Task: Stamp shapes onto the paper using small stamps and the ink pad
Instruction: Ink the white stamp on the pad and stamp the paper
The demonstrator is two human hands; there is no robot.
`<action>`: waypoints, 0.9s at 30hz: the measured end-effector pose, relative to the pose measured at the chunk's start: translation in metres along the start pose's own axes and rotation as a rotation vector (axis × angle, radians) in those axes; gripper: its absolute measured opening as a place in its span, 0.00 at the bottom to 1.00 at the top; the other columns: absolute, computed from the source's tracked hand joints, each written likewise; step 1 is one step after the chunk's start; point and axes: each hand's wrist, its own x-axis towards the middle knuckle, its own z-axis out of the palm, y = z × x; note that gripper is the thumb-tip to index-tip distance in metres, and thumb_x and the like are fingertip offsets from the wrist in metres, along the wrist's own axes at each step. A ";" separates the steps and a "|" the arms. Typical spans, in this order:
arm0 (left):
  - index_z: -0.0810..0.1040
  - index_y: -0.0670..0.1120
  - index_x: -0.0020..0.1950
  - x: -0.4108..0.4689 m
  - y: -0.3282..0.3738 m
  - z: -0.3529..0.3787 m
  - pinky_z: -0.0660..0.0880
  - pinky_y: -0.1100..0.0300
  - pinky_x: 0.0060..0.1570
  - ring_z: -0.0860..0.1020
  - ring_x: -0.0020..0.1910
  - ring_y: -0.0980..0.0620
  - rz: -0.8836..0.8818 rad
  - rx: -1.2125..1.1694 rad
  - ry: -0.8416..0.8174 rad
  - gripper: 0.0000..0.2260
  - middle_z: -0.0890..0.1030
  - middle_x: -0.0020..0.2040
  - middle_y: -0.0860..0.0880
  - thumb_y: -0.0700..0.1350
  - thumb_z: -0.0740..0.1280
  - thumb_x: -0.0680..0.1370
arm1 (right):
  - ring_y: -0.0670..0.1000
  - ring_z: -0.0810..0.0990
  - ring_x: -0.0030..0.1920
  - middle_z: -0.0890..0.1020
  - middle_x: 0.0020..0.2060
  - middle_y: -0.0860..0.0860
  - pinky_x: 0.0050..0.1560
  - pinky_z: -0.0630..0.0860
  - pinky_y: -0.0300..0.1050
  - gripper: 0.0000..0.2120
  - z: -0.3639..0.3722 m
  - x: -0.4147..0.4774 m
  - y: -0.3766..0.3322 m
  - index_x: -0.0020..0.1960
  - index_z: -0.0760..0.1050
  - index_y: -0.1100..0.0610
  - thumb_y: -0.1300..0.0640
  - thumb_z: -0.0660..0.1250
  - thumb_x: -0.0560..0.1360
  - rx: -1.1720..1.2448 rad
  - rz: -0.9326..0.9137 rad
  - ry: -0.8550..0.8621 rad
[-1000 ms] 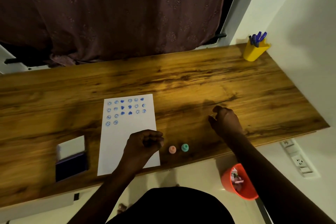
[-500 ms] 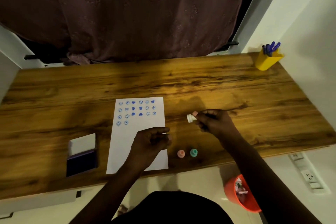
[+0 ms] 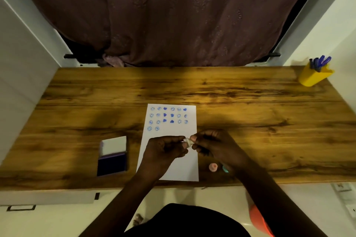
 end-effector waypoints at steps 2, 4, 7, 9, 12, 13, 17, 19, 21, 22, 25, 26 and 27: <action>0.86 0.59 0.54 -0.002 -0.001 -0.007 0.85 0.54 0.46 0.87 0.53 0.40 0.025 -0.002 0.016 0.22 0.89 0.53 0.51 0.31 0.76 0.72 | 0.47 0.86 0.39 0.88 0.42 0.55 0.41 0.80 0.37 0.06 0.006 0.002 -0.001 0.52 0.86 0.55 0.55 0.74 0.76 -0.017 -0.028 -0.037; 0.83 0.57 0.58 -0.005 0.000 -0.014 0.86 0.51 0.49 0.87 0.55 0.42 0.055 0.001 0.031 0.25 0.88 0.56 0.51 0.28 0.75 0.73 | 0.49 0.86 0.42 0.88 0.44 0.55 0.44 0.81 0.40 0.07 0.012 0.005 -0.002 0.53 0.86 0.56 0.56 0.75 0.76 -0.038 -0.055 -0.068; 0.79 0.48 0.66 -0.009 0.001 -0.028 0.85 0.47 0.52 0.86 0.57 0.41 0.033 -0.005 0.061 0.23 0.85 0.61 0.42 0.29 0.73 0.75 | 0.51 0.87 0.50 0.88 0.49 0.52 0.50 0.84 0.44 0.11 0.024 0.011 -0.005 0.56 0.86 0.56 0.62 0.76 0.74 -0.116 -0.091 -0.068; 0.79 0.40 0.66 -0.014 0.001 -0.042 0.86 0.51 0.49 0.87 0.54 0.39 -0.010 -0.014 0.098 0.18 0.87 0.56 0.40 0.33 0.73 0.77 | 0.51 0.87 0.54 0.88 0.52 0.51 0.55 0.84 0.47 0.14 0.033 0.018 -0.007 0.57 0.85 0.57 0.65 0.76 0.73 -0.190 -0.124 -0.074; 0.86 0.41 0.58 -0.023 0.001 -0.064 0.85 0.57 0.46 0.88 0.49 0.40 -0.050 -0.004 0.181 0.10 0.89 0.48 0.43 0.38 0.74 0.77 | 0.51 0.86 0.56 0.87 0.55 0.52 0.55 0.84 0.49 0.15 0.049 0.028 -0.012 0.58 0.85 0.58 0.66 0.77 0.72 -0.257 -0.161 -0.081; 0.87 0.42 0.56 -0.026 0.001 -0.073 0.85 0.57 0.46 0.88 0.48 0.41 -0.057 -0.002 0.210 0.08 0.90 0.47 0.43 0.39 0.74 0.77 | 0.51 0.86 0.55 0.87 0.54 0.51 0.54 0.84 0.48 0.14 0.056 0.032 -0.013 0.58 0.85 0.58 0.65 0.77 0.72 -0.298 -0.174 -0.090; 0.88 0.43 0.53 -0.042 0.002 -0.109 0.83 0.61 0.41 0.89 0.45 0.46 -0.054 0.048 0.319 0.07 0.90 0.45 0.45 0.42 0.75 0.77 | 0.47 0.87 0.46 0.88 0.49 0.47 0.47 0.83 0.40 0.12 0.090 0.043 -0.012 0.55 0.85 0.52 0.58 0.78 0.72 -0.422 -0.173 -0.133; 0.88 0.43 0.52 -0.051 0.003 -0.130 0.85 0.53 0.41 0.88 0.43 0.42 -0.041 0.070 0.360 0.05 0.90 0.44 0.43 0.42 0.74 0.78 | 0.45 0.87 0.44 0.88 0.46 0.45 0.45 0.82 0.36 0.12 0.111 0.047 -0.008 0.55 0.85 0.50 0.55 0.78 0.72 -0.479 -0.183 -0.163; 0.88 0.43 0.52 -0.060 0.003 -0.151 0.86 0.48 0.44 0.88 0.45 0.37 -0.029 0.030 0.406 0.05 0.89 0.44 0.40 0.39 0.73 0.78 | 0.42 0.86 0.44 0.88 0.44 0.43 0.44 0.81 0.32 0.12 0.132 0.050 -0.005 0.54 0.85 0.49 0.52 0.78 0.72 -0.553 -0.218 -0.186; 0.88 0.43 0.52 -0.066 0.004 -0.161 0.86 0.51 0.45 0.88 0.46 0.38 -0.028 0.003 0.442 0.05 0.89 0.45 0.40 0.38 0.74 0.78 | 0.40 0.86 0.45 0.87 0.43 0.42 0.44 0.80 0.30 0.11 0.144 0.052 -0.003 0.54 0.84 0.48 0.51 0.78 0.72 -0.591 -0.235 -0.198; 0.88 0.43 0.54 -0.082 0.007 -0.190 0.84 0.59 0.44 0.88 0.50 0.41 -0.018 -0.022 0.514 0.06 0.89 0.47 0.41 0.39 0.74 0.78 | 0.35 0.83 0.47 0.86 0.43 0.38 0.43 0.76 0.25 0.10 0.177 0.057 0.005 0.54 0.85 0.49 0.50 0.77 0.73 -0.716 -0.287 -0.249; 0.88 0.43 0.53 -0.088 0.007 -0.200 0.84 0.57 0.44 0.88 0.50 0.41 -0.019 -0.024 0.534 0.06 0.89 0.47 0.41 0.39 0.74 0.78 | 0.36 0.84 0.47 0.86 0.44 0.40 0.42 0.76 0.24 0.10 0.187 0.058 0.008 0.54 0.84 0.49 0.50 0.76 0.74 -0.767 -0.310 -0.270; 0.88 0.42 0.53 -0.092 0.007 -0.209 0.85 0.53 0.47 0.88 0.50 0.39 -0.024 -0.033 0.559 0.05 0.89 0.47 0.39 0.39 0.74 0.78 | 0.39 0.84 0.48 0.87 0.46 0.42 0.43 0.77 0.26 0.10 0.198 0.059 0.012 0.55 0.84 0.50 0.50 0.75 0.75 -0.826 -0.340 -0.289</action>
